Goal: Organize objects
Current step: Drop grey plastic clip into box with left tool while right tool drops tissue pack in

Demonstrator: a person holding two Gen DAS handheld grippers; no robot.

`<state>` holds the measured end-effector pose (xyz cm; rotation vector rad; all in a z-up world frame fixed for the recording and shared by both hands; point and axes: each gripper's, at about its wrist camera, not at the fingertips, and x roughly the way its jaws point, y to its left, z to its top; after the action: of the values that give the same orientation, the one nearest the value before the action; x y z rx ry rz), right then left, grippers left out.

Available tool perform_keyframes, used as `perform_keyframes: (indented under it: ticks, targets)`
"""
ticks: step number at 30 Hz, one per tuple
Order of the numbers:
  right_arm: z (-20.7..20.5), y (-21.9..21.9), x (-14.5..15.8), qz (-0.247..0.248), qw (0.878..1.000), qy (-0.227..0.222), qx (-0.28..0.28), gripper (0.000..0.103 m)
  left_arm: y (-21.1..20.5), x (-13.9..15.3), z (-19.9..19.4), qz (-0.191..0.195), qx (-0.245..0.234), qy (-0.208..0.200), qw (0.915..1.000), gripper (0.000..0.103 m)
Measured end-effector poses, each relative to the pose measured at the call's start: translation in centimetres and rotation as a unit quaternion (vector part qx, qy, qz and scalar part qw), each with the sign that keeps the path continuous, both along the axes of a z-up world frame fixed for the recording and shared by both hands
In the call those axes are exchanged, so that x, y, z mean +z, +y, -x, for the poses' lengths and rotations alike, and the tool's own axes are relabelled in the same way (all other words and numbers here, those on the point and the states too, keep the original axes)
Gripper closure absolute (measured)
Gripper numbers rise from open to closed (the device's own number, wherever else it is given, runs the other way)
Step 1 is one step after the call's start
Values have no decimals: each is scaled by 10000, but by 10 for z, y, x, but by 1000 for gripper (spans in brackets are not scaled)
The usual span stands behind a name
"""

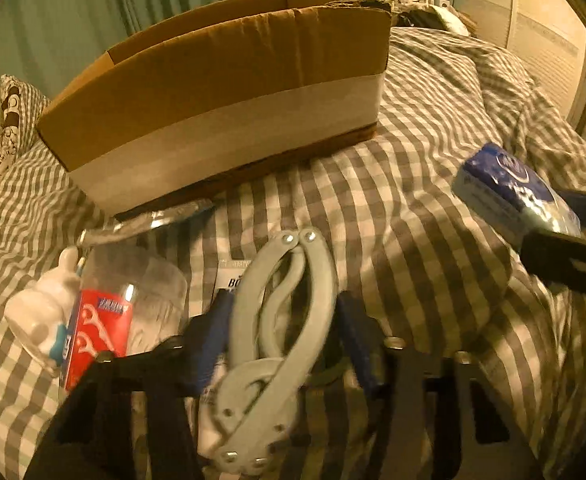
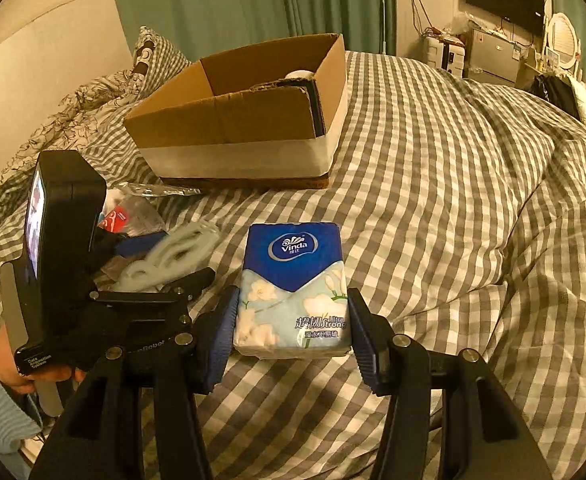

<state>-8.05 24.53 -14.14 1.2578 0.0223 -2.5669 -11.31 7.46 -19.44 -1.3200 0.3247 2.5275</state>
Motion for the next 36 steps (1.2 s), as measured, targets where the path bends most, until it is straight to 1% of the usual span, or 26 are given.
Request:
perform_keyframes:
  ticks: [2,7,9,12,16,20,22,26,30,33,36]
  targets:
    - [-2,0,1,-34,10000,38,-7,51,-5,4,-3,-187,4,-68,9998,51]
    - [-9,-7,9,-127,9998,125,8,51,-8,12,-21,-286,12,-109,9995,52]
    - [-13,-9,14,-149,9997,172,16,51,-13,22,-28,-373,68,-29,9993,52]
    - [-21,-12,24,-184,9994,291,21,51,-18,41,-32,-551,130,52,9984,52]
    - [-33,-12,43,-187,9986,492,-2,51,-30,69,-38,-882,190,169,9958,52]
    - [-43,-13,67,-172,9971,743,18,51,-38,104,-44,-1034,262,538,9928,53]
    - [-45,-14,82,-124,9960,878,40,51,-42,124,-43,-1184,267,717,9900,53]
    - [-44,-17,112,-141,9928,1182,127,51,-49,163,-35,-1272,269,1077,9857,53]
    - [-31,-25,146,-178,9871,1573,249,51,-54,203,-12,-1408,311,1388,9798,53]
    - [-11,-32,170,-204,9826,1817,329,51,-56,229,12,-1440,355,1616,9756,53]
    - [19,-36,184,-82,9811,1893,398,51,-56,238,42,-1373,413,1684,9752,53]
